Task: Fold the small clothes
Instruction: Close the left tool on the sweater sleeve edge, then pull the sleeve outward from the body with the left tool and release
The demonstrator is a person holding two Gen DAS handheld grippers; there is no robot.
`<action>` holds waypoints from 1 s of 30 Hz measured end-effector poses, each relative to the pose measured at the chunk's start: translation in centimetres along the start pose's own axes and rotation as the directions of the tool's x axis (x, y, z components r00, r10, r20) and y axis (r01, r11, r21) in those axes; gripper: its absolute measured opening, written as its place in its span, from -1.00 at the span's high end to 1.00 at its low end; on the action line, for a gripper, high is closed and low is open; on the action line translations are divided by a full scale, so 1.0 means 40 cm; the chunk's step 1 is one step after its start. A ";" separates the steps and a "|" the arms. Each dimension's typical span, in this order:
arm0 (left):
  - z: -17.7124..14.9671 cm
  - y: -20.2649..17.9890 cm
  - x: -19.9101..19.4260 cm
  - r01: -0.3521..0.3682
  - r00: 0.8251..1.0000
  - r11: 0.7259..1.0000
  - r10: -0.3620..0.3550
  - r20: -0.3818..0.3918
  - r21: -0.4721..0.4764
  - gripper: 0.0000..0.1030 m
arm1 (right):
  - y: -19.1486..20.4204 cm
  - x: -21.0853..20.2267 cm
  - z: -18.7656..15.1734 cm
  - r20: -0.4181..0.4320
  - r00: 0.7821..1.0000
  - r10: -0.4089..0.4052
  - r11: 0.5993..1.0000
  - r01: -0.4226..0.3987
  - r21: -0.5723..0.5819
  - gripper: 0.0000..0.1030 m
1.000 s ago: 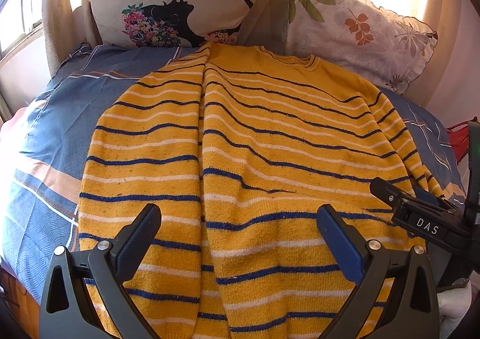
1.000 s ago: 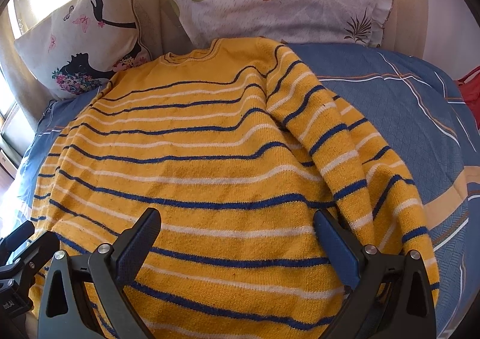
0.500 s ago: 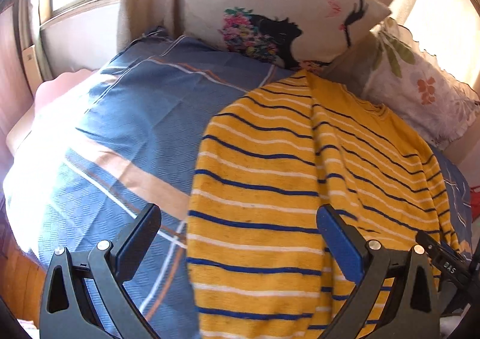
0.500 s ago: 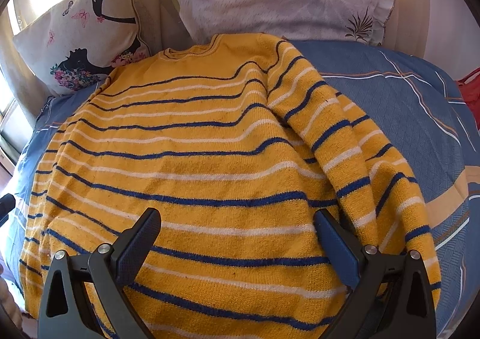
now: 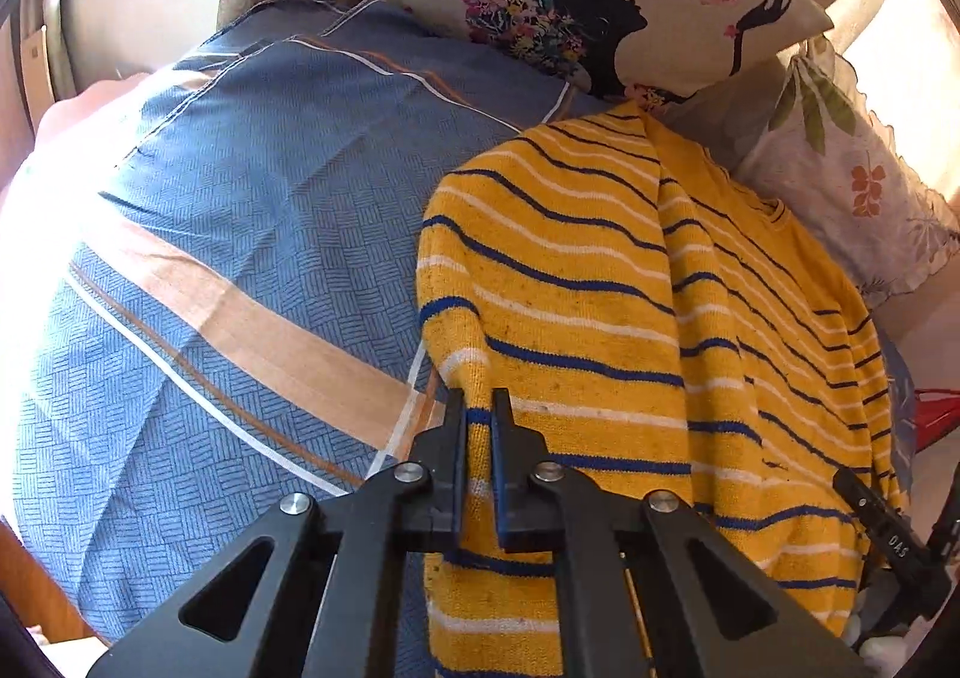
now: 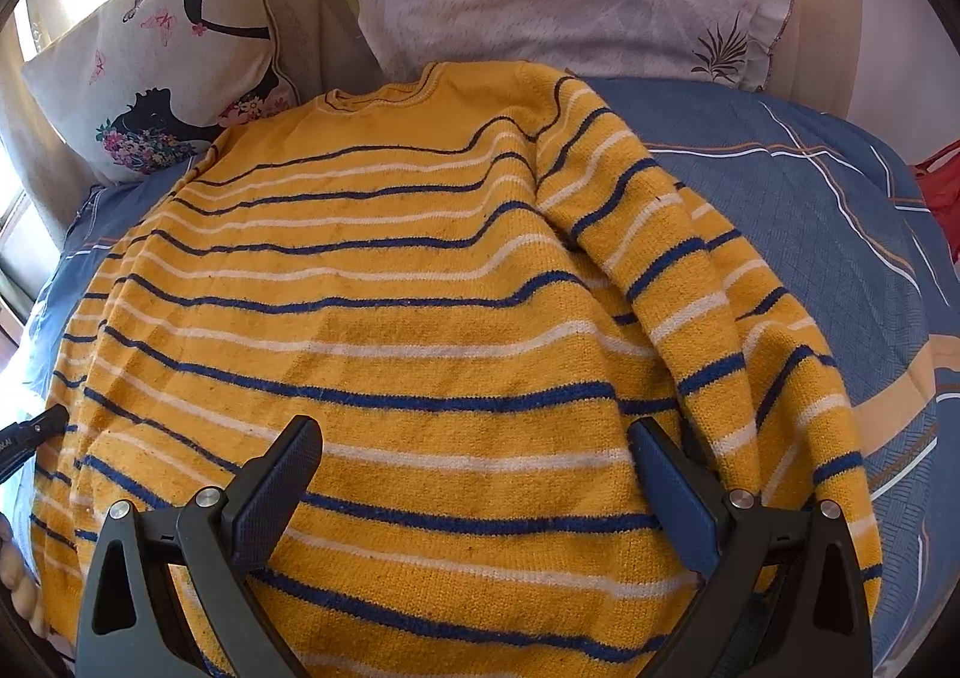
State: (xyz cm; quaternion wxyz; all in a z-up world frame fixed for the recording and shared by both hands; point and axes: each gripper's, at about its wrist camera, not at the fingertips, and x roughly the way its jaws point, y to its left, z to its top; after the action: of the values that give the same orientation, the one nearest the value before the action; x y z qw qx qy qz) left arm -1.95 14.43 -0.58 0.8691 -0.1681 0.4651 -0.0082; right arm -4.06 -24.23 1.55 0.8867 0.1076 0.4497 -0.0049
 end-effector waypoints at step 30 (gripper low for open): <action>0.105 0.259 -0.201 -0.157 0.949 0.965 0.206 0.237 -0.210 0.28 | -0.236 0.169 0.330 -0.011 0.966 -0.258 0.951 0.252 -0.178 -0.75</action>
State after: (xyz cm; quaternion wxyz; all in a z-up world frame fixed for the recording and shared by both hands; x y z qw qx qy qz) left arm -4.58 26.80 4.95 0.8991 -0.2058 0.3608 0.1381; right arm 9.48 -35.44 1.96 0.8768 -0.0295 0.4736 -0.0781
